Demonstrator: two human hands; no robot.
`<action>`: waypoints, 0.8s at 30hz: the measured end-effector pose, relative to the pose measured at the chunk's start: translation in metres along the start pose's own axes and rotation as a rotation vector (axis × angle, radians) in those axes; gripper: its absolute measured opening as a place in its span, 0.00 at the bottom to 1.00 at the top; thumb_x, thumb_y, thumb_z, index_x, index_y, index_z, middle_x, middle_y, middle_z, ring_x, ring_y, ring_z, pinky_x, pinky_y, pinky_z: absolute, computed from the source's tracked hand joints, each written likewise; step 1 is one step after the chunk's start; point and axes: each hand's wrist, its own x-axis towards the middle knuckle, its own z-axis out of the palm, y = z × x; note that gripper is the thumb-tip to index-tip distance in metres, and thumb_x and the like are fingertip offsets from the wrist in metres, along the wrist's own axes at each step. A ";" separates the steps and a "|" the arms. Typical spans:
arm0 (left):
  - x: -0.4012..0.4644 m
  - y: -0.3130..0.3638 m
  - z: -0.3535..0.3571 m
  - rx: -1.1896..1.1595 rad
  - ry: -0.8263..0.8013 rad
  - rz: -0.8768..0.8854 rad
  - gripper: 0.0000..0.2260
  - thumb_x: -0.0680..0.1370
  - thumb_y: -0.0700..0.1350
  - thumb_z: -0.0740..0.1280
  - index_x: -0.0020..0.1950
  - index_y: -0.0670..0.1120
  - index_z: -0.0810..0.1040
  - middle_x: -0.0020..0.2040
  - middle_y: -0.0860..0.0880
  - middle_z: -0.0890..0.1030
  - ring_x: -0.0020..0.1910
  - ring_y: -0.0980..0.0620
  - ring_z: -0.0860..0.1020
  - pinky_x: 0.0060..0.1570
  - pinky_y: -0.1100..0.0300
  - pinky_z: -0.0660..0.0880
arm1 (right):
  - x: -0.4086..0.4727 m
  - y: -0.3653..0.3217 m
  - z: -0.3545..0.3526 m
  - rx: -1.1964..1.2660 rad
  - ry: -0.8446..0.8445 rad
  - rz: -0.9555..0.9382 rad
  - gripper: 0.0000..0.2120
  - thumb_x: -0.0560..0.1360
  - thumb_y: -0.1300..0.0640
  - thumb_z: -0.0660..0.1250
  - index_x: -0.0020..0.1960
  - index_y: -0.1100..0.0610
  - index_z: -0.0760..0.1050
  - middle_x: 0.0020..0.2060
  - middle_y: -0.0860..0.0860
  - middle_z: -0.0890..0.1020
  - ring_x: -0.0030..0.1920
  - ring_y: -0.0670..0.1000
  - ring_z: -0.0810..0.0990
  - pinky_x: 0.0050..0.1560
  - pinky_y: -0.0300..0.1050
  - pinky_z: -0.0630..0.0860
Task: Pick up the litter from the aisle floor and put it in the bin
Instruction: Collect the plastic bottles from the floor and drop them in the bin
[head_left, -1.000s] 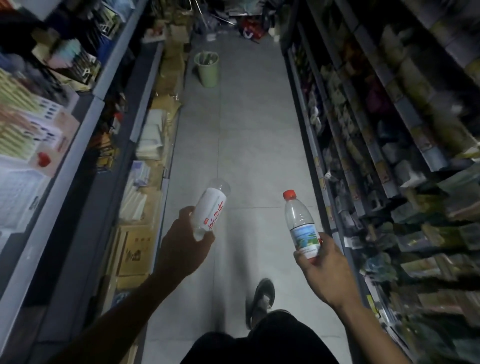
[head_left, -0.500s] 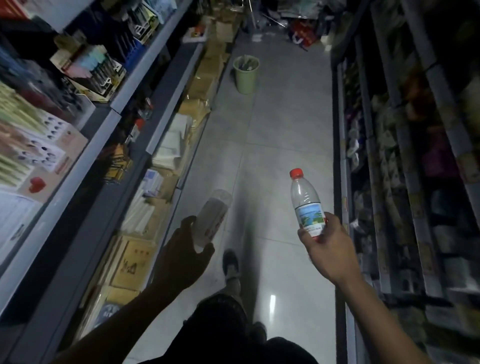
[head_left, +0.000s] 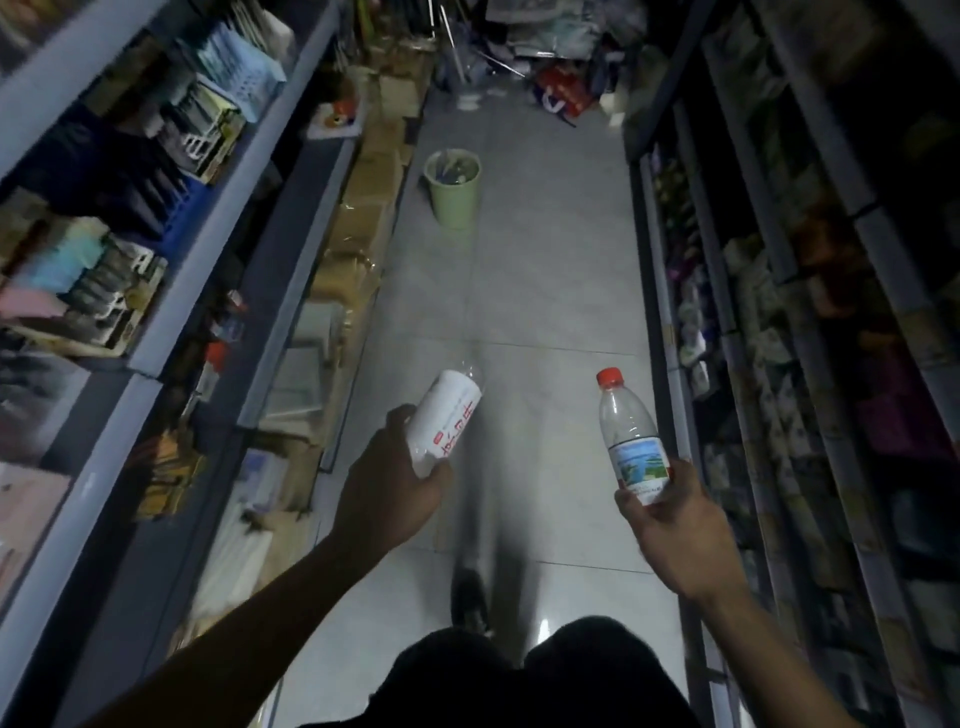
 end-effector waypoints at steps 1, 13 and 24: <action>0.020 0.007 0.000 0.000 -0.002 0.001 0.30 0.72 0.55 0.74 0.70 0.54 0.66 0.59 0.51 0.79 0.50 0.50 0.80 0.39 0.65 0.74 | 0.010 -0.002 0.000 0.000 0.003 0.013 0.20 0.72 0.41 0.70 0.55 0.45 0.64 0.47 0.53 0.80 0.43 0.55 0.79 0.42 0.47 0.73; 0.249 0.105 0.041 -0.004 0.008 0.115 0.30 0.74 0.54 0.74 0.71 0.51 0.64 0.62 0.47 0.78 0.51 0.50 0.81 0.40 0.61 0.80 | 0.185 -0.001 -0.031 0.064 0.065 0.102 0.27 0.72 0.40 0.70 0.63 0.48 0.62 0.51 0.53 0.81 0.46 0.57 0.79 0.43 0.47 0.72; 0.362 0.165 0.079 0.042 0.018 0.017 0.34 0.74 0.55 0.74 0.74 0.52 0.61 0.63 0.47 0.78 0.50 0.55 0.77 0.39 0.66 0.74 | 0.415 -0.035 -0.085 0.085 0.029 -0.002 0.28 0.66 0.34 0.68 0.60 0.47 0.67 0.45 0.50 0.82 0.40 0.54 0.83 0.42 0.53 0.82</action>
